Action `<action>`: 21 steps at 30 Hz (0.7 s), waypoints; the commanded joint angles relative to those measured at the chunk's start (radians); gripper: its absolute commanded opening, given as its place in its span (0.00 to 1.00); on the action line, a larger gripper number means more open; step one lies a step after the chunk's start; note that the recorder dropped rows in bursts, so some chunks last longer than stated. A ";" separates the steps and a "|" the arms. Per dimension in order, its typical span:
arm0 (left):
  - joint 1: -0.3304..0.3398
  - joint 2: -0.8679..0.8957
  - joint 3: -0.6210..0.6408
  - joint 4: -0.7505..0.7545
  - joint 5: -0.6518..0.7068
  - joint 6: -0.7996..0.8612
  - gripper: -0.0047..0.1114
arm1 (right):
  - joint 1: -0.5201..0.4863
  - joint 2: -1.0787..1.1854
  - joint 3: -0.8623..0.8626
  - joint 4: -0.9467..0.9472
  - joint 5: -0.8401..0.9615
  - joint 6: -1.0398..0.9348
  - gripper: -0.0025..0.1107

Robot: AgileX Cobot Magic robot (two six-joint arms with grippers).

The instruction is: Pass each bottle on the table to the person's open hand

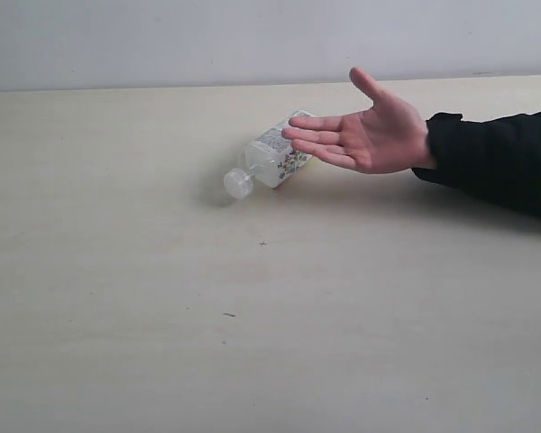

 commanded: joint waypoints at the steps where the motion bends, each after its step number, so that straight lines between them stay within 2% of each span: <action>1: 0.000 -0.006 -0.001 -0.003 -0.175 -0.064 0.04 | -0.004 -0.005 0.003 0.000 -0.012 -0.008 0.02; 2: 0.000 -0.006 -0.001 -0.012 -0.233 -0.064 0.04 | -0.004 -0.005 0.003 0.000 -0.012 -0.008 0.02; 3: 0.000 0.003 -0.001 -0.084 -0.292 -0.064 0.04 | -0.004 -0.005 0.003 0.000 -0.012 -0.008 0.02; 4: 0.000 0.030 -0.013 -0.148 -0.275 -0.066 0.04 | -0.004 -0.005 0.003 0.000 -0.012 -0.008 0.02; 5: 0.000 0.108 -0.077 -0.228 -0.199 -0.022 0.04 | -0.004 -0.005 0.003 0.000 -0.012 -0.008 0.02; 8: 0.000 0.370 -0.252 -0.227 -0.147 0.143 0.04 | -0.004 -0.005 0.003 0.000 -0.012 -0.008 0.02; 10: 0.000 0.656 -0.435 -0.161 -0.073 0.318 0.04 | -0.004 -0.005 0.003 0.000 -0.012 -0.008 0.02; 11: 0.000 0.722 -0.487 -0.127 -0.038 0.390 0.04 | -0.004 -0.005 0.003 0.000 -0.012 -0.008 0.02; 12: 0.000 0.832 -0.595 -0.050 0.065 0.552 0.04 | -0.004 -0.005 0.003 0.000 -0.012 -0.008 0.02; 13: 0.000 0.886 -0.649 -0.018 0.142 0.645 0.04 | -0.004 -0.005 0.003 0.000 -0.012 -0.008 0.02; 14: 0.000 0.987 -0.731 0.011 0.259 0.822 0.04 | -0.004 -0.005 0.003 0.000 -0.012 -0.008 0.02; 16: 0.002 1.134 -0.857 0.015 0.411 0.988 0.04 | -0.004 -0.005 0.003 0.000 -0.012 -0.008 0.02; 19: 0.002 1.304 -1.070 0.020 0.668 0.865 0.04 | -0.004 -0.005 0.003 0.000 -0.012 -0.008 0.02; 21: 0.002 1.416 -1.199 0.089 0.869 0.772 0.04 | -0.004 -0.005 0.003 0.000 -0.012 -0.008 0.02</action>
